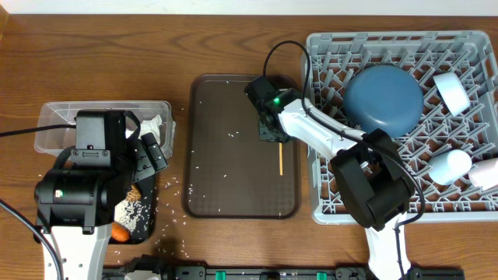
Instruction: Sort waste into correct bins and load items into the dishwasher rack
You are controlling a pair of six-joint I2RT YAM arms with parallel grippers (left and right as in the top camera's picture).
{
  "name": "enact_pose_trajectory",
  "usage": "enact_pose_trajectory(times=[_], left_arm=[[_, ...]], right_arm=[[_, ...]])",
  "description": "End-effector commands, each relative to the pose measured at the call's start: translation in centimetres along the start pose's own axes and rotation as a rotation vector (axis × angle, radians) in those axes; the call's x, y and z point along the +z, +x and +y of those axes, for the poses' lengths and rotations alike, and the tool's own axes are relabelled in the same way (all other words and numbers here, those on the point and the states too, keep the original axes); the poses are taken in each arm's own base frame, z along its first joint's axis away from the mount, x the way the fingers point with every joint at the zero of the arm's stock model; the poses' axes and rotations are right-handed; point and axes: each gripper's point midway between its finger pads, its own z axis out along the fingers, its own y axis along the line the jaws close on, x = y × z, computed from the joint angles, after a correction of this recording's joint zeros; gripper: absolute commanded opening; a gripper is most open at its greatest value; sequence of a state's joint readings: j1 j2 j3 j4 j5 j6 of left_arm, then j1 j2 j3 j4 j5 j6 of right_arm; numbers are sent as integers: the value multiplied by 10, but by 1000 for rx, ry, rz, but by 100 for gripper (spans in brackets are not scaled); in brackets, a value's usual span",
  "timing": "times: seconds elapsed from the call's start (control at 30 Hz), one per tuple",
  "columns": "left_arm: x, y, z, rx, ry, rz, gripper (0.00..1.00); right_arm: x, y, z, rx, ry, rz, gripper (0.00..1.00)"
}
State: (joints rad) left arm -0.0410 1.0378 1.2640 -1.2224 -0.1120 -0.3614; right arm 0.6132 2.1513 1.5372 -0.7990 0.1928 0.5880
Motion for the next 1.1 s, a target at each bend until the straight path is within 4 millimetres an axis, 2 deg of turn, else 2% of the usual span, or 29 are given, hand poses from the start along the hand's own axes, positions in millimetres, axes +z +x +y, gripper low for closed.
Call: enact_pose_trajectory(times=[0.0,0.03,0.13,0.23,0.33,0.47,0.53,0.6,0.67,0.77,0.87,1.07], left_arm=[[-2,-3,2,8,-9,-13,98],[-2,-3,2,8,-9,-13,98],[-2,-3,2,8,-9,-13,98],[-2,-3,2,8,-9,-13,98],[-2,-3,2,8,-9,-13,98],[-2,-3,2,8,-9,-13,98],[-2,-3,2,8,-9,-13,98],[-2,-3,2,8,-9,-13,98],[-2,-3,2,8,-9,-13,98],[-2,-3,2,8,-9,-13,98],[-2,-3,2,8,-9,-13,98],[-2,-3,2,8,-9,-13,98]], right_arm=[[17,10,-10,16,41,45,8],[17,11,-10,16,39,46,1],[16,9,-9,18,34,38,1],[3,1,-7,-4,17,13,1],[-30,-12,-5,-20,-24,-43,1],[-90,-28,-4,-45,-110,-146,1],[-121,-36,-11,-41,-137,-208,1],[-142,-41,-19,-38,-153,-250,1],[-157,-45,-36,-26,-131,-277,1],[-158,-44,-73,18,-39,-259,1],[-144,-40,-98,54,-8,-190,1],[-115,-33,-109,25,-34,-92,1]])
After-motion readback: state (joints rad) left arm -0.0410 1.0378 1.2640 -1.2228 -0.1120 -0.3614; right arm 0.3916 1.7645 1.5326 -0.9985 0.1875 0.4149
